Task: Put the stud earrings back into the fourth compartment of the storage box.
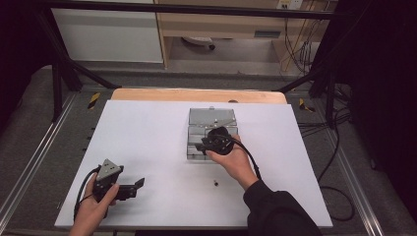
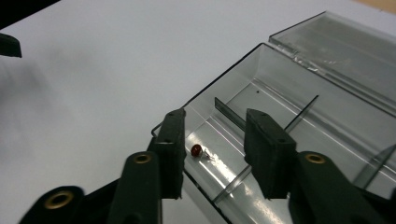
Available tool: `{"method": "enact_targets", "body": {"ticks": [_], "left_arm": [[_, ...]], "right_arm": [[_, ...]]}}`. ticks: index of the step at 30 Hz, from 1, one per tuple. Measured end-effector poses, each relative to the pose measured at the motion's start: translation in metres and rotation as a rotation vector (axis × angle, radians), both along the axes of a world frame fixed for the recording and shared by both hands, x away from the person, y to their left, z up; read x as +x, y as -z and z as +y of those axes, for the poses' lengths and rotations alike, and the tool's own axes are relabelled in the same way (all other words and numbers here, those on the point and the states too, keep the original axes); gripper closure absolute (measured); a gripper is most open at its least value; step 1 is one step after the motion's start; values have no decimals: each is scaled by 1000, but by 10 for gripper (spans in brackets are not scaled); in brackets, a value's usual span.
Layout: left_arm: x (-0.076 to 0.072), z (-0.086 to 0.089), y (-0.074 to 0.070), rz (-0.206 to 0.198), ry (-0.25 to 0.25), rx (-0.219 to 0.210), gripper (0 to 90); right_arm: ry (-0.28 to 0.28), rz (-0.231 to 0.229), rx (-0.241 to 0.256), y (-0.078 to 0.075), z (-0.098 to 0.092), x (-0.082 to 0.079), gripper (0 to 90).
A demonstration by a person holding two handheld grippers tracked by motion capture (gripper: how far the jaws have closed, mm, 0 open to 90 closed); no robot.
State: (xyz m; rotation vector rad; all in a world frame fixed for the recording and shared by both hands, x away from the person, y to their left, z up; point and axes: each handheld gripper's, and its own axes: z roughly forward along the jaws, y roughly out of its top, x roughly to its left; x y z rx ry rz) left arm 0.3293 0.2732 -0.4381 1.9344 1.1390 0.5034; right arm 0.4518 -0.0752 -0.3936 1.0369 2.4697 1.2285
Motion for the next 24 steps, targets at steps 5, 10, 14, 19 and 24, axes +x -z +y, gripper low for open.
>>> {"method": "enact_targets", "body": {"ticks": [5,10,14,19,24], "left_arm": [[0,2,0,-4,-6,6,74],[0,0,-1,-6,-4,17,75],[1,0,0,-5,-4,23,75],[1,1,0,-2,-1,24,76],[0,0,-1,-7,-1,19,76]], "right_arm": [[27,-31,34,-10,-16,-20,411],[73,-61,40,-2,-34,-45,286],[91,-47,22,12,-47,-62,192],[91,8,-3,26,-55,-79,158],[66,28,-43,37,-49,-94,312]]}}
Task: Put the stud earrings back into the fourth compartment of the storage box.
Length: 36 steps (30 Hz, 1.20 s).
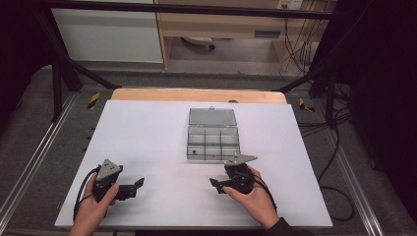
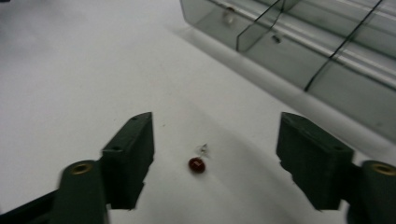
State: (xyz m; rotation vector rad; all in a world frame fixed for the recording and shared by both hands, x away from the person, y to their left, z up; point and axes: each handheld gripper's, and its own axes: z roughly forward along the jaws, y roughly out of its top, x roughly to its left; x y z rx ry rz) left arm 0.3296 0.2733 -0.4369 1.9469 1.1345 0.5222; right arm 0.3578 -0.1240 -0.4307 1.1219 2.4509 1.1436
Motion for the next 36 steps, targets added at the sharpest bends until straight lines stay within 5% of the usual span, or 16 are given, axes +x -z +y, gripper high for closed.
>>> {"method": "enact_targets", "body": {"ticks": [6,20,36], "left_arm": [[0,-1,0,0,9,2,77],[-1,1,-2,-10,-5,7,81],[-1,1,-1,-1,6,7,83]], "right_arm": [[-41,17,-33,12,8,-9,554],[-43,-8,-61,21,8,-8,793],[-51,-12,-3,20,9,-6,803]]}}
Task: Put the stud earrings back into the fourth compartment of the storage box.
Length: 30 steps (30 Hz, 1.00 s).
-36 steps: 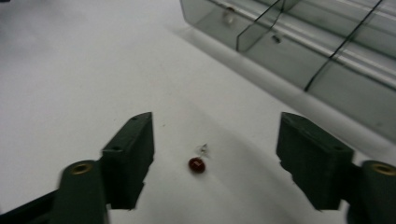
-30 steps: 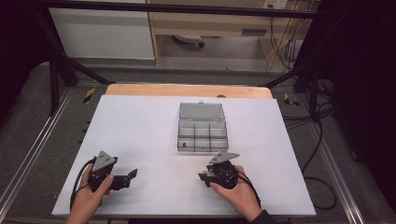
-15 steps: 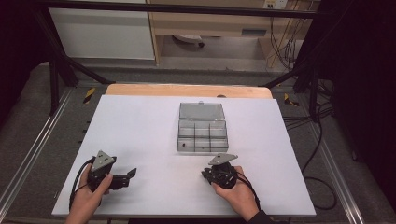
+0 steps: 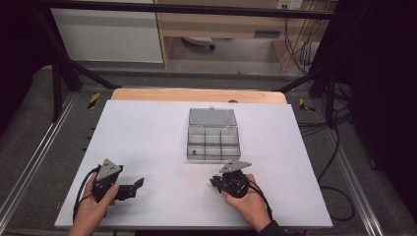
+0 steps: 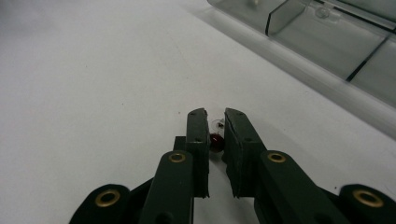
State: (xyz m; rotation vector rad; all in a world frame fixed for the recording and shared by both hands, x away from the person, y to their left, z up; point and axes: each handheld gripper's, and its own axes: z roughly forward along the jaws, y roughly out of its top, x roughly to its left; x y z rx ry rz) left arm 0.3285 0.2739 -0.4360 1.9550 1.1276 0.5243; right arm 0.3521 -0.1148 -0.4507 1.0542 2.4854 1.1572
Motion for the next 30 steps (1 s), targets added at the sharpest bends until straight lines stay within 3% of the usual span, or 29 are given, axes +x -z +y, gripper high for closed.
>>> {"method": "enact_targets", "body": {"ticks": [14,23,30], "left_arm": [[0,-2,2,9,-7,-4,85],[-1,0,3,8,-7,5,85],[0,-1,2,9,-8,-15,86]], "right_arm": [[10,-42,40,-9,-12,5,803],[33,-75,100,-19,-17,6,803],[41,-82,106,-18,-21,7,803]]}}
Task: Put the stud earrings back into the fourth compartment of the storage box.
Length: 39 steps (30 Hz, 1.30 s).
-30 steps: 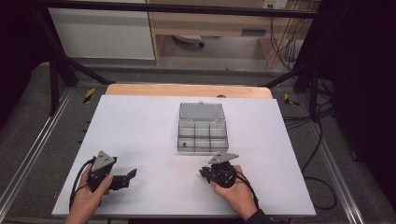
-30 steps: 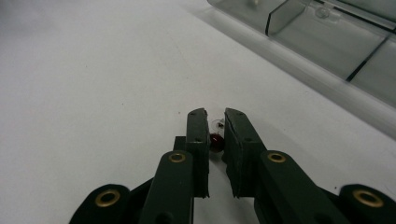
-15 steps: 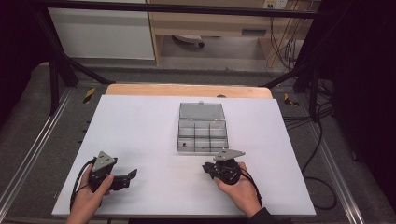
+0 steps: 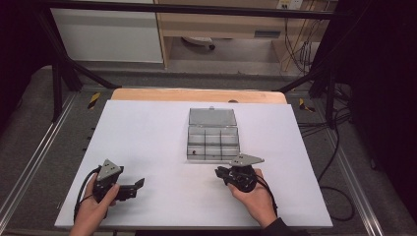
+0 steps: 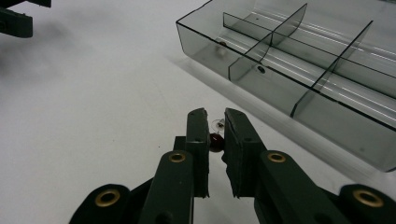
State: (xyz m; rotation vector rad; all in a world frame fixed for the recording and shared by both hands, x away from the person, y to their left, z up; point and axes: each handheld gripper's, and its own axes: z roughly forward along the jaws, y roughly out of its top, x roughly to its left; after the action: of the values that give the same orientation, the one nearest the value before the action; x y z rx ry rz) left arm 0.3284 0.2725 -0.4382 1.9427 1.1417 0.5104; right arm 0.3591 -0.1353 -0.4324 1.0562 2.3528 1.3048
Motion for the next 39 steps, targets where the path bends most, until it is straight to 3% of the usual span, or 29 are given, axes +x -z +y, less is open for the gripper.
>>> {"method": "enact_targets", "body": {"ticks": [9,19,26,39], "left_arm": [[-1,1,1,1,5,21,86],[0,2,-2,-12,-4,14,78],[-1,3,-1,-8,-2,16,81],[-1,1,0,-1,13,22,81]], "right_arm": [[19,-2,77,-13,-2,7,803],[46,-34,80,-53,-11,33,803],[70,-8,132,-73,-16,57,803],[52,39,151,-80,2,85,803]]}}
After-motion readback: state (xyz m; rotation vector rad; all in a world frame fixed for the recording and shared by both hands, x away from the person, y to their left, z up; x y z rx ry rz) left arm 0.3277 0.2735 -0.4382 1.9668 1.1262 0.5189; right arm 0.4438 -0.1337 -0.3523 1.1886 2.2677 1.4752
